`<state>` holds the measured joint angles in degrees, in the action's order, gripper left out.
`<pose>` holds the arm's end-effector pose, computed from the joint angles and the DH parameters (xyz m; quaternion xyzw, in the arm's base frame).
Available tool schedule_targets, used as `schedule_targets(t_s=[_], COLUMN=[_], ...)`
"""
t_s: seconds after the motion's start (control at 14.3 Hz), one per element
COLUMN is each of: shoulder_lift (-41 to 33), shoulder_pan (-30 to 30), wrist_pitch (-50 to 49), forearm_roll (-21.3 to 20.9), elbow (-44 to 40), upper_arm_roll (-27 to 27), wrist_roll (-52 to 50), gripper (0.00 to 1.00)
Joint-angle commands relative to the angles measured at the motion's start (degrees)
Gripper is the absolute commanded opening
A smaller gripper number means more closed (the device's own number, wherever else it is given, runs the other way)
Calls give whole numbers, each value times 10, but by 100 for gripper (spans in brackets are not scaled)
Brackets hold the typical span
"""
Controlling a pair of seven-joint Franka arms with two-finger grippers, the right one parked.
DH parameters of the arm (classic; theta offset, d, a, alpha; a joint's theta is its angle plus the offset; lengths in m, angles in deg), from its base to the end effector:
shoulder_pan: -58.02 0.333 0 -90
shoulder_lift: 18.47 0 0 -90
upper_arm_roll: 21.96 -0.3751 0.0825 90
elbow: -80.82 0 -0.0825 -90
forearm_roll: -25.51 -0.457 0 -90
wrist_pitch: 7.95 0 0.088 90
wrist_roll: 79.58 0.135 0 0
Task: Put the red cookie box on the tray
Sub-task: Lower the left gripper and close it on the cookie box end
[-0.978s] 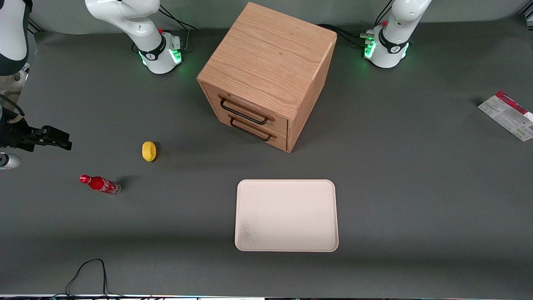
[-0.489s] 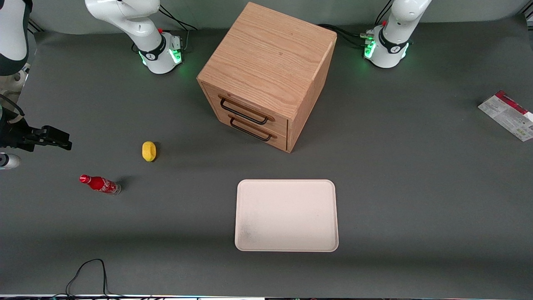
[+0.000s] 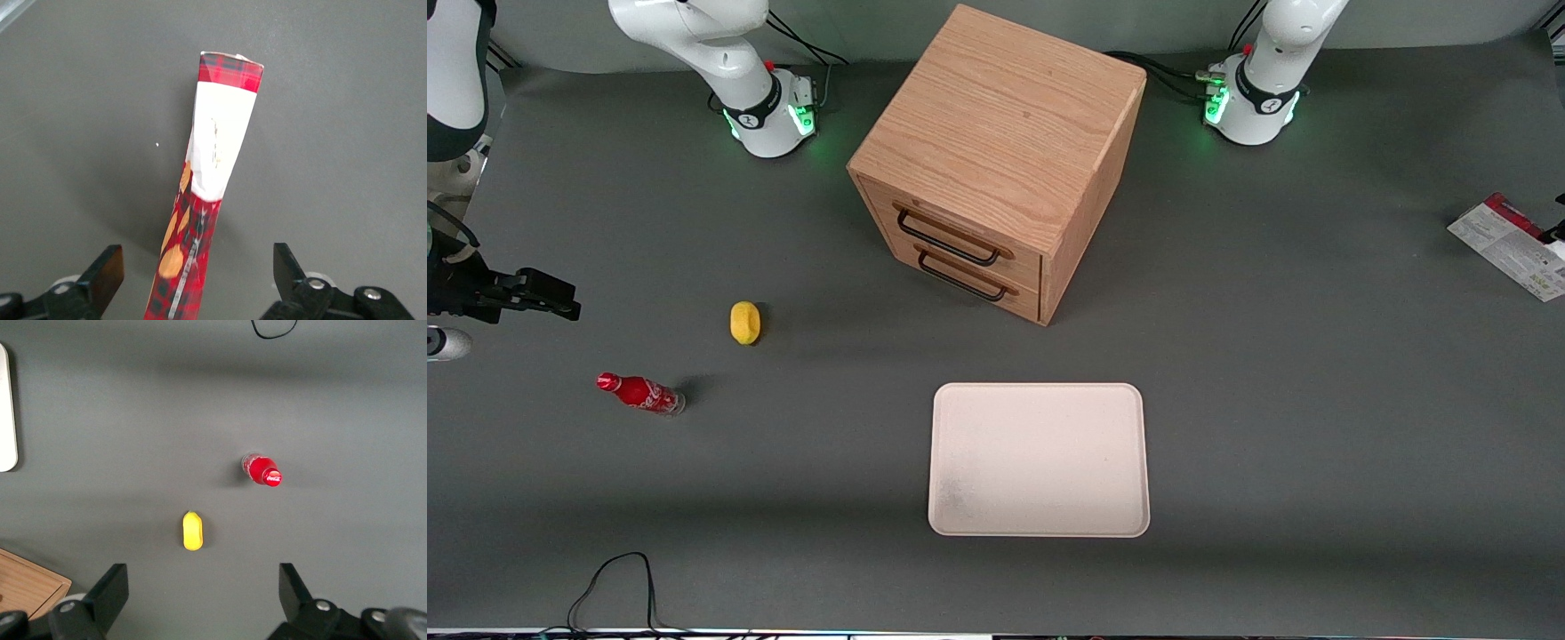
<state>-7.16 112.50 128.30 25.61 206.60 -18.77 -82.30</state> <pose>0.3828 0.4776 0.2700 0.8904 0.4551 -0.0041 0.0085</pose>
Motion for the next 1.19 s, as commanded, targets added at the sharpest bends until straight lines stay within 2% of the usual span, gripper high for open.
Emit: schedule_targets(t_s=[0.0,0.35,0.42,0.49,0.63,0.7,1.12], shoulder_lift=[27,49,51,54,54,53,45], shoulder_pan=[-4,-7,-8,-9,-10,-14,-17], wrist_pitch=[44,70,70,69,66,62,52], forearm_roll=[5,4,4,3,-2,-4,-5], elbow=[4,2,1,-1,-3,-5,-18], upper_arm_roll=[-3,-3,-3,-3,-3,-3,-3], wrist_roll=[4,4,4,4,7,9,25], gripper=[100,100,94,64,13,0,0])
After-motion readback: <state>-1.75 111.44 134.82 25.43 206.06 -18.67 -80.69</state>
